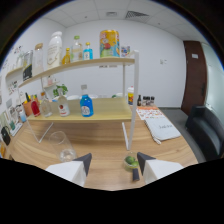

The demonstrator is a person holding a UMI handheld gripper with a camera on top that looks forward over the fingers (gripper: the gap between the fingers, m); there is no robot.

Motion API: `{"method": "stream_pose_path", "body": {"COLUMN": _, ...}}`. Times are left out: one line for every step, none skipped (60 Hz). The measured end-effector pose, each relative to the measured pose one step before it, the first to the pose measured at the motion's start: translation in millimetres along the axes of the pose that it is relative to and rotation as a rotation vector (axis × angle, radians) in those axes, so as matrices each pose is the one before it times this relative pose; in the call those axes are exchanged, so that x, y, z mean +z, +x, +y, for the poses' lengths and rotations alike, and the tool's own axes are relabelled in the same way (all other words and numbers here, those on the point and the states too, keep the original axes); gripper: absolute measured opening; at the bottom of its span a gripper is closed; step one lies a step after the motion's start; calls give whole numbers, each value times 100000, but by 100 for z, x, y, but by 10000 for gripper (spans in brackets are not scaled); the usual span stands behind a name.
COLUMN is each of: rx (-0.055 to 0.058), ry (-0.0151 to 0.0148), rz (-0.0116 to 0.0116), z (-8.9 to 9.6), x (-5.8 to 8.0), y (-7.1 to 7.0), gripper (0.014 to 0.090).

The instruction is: Make me a cup of Mojito.

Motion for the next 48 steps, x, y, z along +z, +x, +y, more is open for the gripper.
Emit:
{"method": "stream_pose_path", "body": {"rx": -71, "ry": 992, "rz": -401, "z": -450, "x": -389, "y": -681, "gripper": 853}}
{"method": "stream_pose_path", "body": {"rx": -47, "ry": 654, "rz": -237, "z": -489, "x": -362, "y": -663, "gripper": 853}}
{"method": "stream_pose_path", "body": {"rx": 16, "ry": 918, "rz": -234, "z": -401, "x": -325, "y": -678, "gripper": 852}}
{"method": "stream_pose_path", "body": {"rx": -51, "ry": 832, "rz": -219, "z": -346, "x": -322, "y": -662, "gripper": 850}}
{"method": "stream_pose_path", "body": {"rx": -99, "ry": 720, "rz": -139, "z": -267, "x": -297, "y": -643, "gripper": 849}}
{"method": "stream_pose_path", "body": {"rx": -113, "ry": 470, "rz": -13, "z": -185, "x": -298, "y": -652, "gripper": 848}}
{"method": "stream_pose_path", "body": {"rx": -125, "ry": 293, "rz": 36, "z": -105, "x": -249, "y": -627, "gripper": 849}}
{"method": "stream_pose_path", "body": {"rx": -60, "ry": 198, "rz": -93, "z": -64, "x": -237, "y": -657, "gripper": 849}}
{"method": "stream_pose_path", "body": {"rx": -21, "ry": 177, "rz": -273, "z": -42, "x": -233, "y": -671, "gripper": 851}}
{"method": "stream_pose_path", "body": {"rx": 165, "ry": 582, "rz": -346, "z": 85, "x": -200, "y": -706, "gripper": 849}}
{"method": "stream_pose_path", "body": {"rx": 42, "ry": 100, "rz": -365, "z": -36, "x": -143, "y": -704, "gripper": 849}}
{"method": "stream_pose_path", "body": {"rx": 52, "ry": -96, "rz": -250, "z": 71, "x": -207, "y": -629, "gripper": 850}}
{"method": "stream_pose_path", "body": {"rx": 154, "ry": -153, "rz": -96, "z": 107, "x": -76, "y": -603, "gripper": 852}}
{"method": "stream_pose_path", "body": {"rx": 10, "ry": -443, "rz": -167, "z": 207, "x": -157, "y": -575, "gripper": 855}}
{"method": "stream_pose_path", "body": {"rx": 76, "ry": -335, "rz": -213, "z": 191, "x": -99, "y": -576, "gripper": 858}}
{"method": "stream_pose_path", "body": {"rx": 53, "ry": -300, "rz": -227, "z": 207, "x": -97, "y": -541, "gripper": 858}}
{"method": "stream_pose_path", "body": {"rx": 22, "ry": -236, "rz": -56, "z": 202, "x": -83, "y": -484, "gripper": 858}}
{"method": "stream_pose_path", "body": {"rx": -69, "ry": -224, "rz": 110, "z": 218, "x": -41, "y": -461, "gripper": 860}}
{"method": "stream_pose_path", "body": {"rx": -123, "ry": -263, "rz": 258, "z": 224, "x": -40, "y": -400, "gripper": 863}}
{"method": "stream_pose_path", "body": {"rx": -78, "ry": -71, "rz": 161, "z": 275, "x": 3, "y": -408, "gripper": 859}}
{"method": "stream_pose_path", "body": {"rx": -83, "ry": -336, "rz": 124, "z": 221, "x": -9, "y": -407, "gripper": 858}}
{"method": "stream_pose_path", "body": {"rx": -22, "ry": -344, "rz": -127, "z": 197, "x": -9, "y": -467, "gripper": 857}}
{"method": "stream_pose_path", "body": {"rx": -21, "ry": -287, "rz": -325, "z": 164, "x": 0, "y": -459, "gripper": 856}}
{"method": "stream_pose_path", "body": {"rx": -27, "ry": -76, "rz": -344, "z": 175, "x": -73, "y": -419, "gripper": 857}}
{"method": "stream_pose_path", "body": {"rx": 29, "ry": -332, "rz": -251, "z": 137, "x": 6, "y": -350, "gripper": 859}}
{"method": "stream_pose_path", "body": {"rx": 29, "ry": -330, "rz": -88, "z": 136, "x": -9, "y": -310, "gripper": 859}}
{"method": "stream_pose_path", "body": {"rx": -6, "ry": -335, "rz": -8, "z": 119, "x": -6, "y": -315, "gripper": 857}}
{"method": "stream_pose_path", "body": {"rx": -18, "ry": -285, "rz": -90, "z": 75, "x": 11, "y": -304, "gripper": 859}}
{"method": "stream_pose_path", "body": {"rx": 4, "ry": -275, "rz": -121, "z": 21, "x": 21, "y": -294, "gripper": 858}}
{"method": "stream_pose_path", "body": {"rx": 2, "ry": -147, "rz": -134, "z": -12, "x": -1, "y": -292, "gripper": 857}}
{"method": "stream_pose_path", "body": {"rx": 25, "ry": 16, "rz": -104, "z": -97, "x": 5, "y": -266, "gripper": 858}}
{"method": "stream_pose_path", "body": {"rx": -2, "ry": 169, "rz": -111, "z": -167, "x": 7, "y": -255, "gripper": 859}}
{"method": "stream_pose_path", "body": {"rx": 53, "ry": 237, "rz": -206, "z": -249, "x": 59, "y": -250, "gripper": 861}}
{"method": "stream_pose_path", "body": {"rx": -31, "ry": 361, "rz": -71, "z": -246, "x": 53, "y": -207, "gripper": 860}}
{"method": "stream_pose_path", "body": {"rx": -81, "ry": 359, "rz": -55, "z": -270, "x": 62, "y": -198, "gripper": 860}}
{"method": "stream_pose_path", "body": {"rx": -125, "ry": 346, "rz": -85, "z": -297, "x": 68, "y": -199, "gripper": 859}}
{"method": "stream_pose_path", "body": {"rx": -180, "ry": 349, "rz": -68, "z": -327, "x": 96, "y": -185, "gripper": 859}}
{"method": "stream_pose_path", "body": {"rx": -217, "ry": 316, "rz": -77, "z": -347, "x": 86, "y": -131, "gripper": 861}}
{"method": "stream_pose_path", "body": {"rx": -140, "ry": 398, "rz": 21, "z": -356, "x": 91, "y": -154, "gripper": 861}}
{"method": "stream_pose_path", "body": {"rx": -108, "ry": 480, "rz": 2, "z": -386, "x": 126, "y": -129, "gripper": 860}}
{"method": "stream_pose_path", "body": {"rx": -81, "ry": 616, "rz": -99, "z": -437, "x": 155, "y": -133, "gripper": 859}}
{"method": "stream_pose_path", "body": {"rx": -106, "ry": 640, "rz": -150, "z": -449, "x": 173, "y": -135, "gripper": 860}}
{"method": "stream_pose_path", "body": {"rx": -91, "ry": 547, "rz": -138, "z": -438, "x": 203, "y": -124, "gripper": 860}}
{"method": "stream_pose_path", "body": {"rx": -131, "ry": 487, "rz": -3, "z": -433, "x": 236, "y": -56, "gripper": 859}}
{"method": "stream_pose_path", "body": {"rx": -127, "ry": 433, "rz": 72, "z": -409, "x": 263, "y": -32, "gripper": 860}}
{"method": "stream_pose_path", "body": {"rx": -144, "ry": 425, "rz": 59, "z": -411, "x": 291, "y": -53, "gripper": 860}}
{"method": "stream_pose_path", "body": {"rx": -123, "ry": 410, "rz": -85, "z": -393, "x": 297, "y": -58, "gripper": 859}}
{"method": "stream_pose_path", "body": {"rx": -82, "ry": 281, "rz": -164, "z": -375, "x": 304, "y": -32, "gripper": 859}}
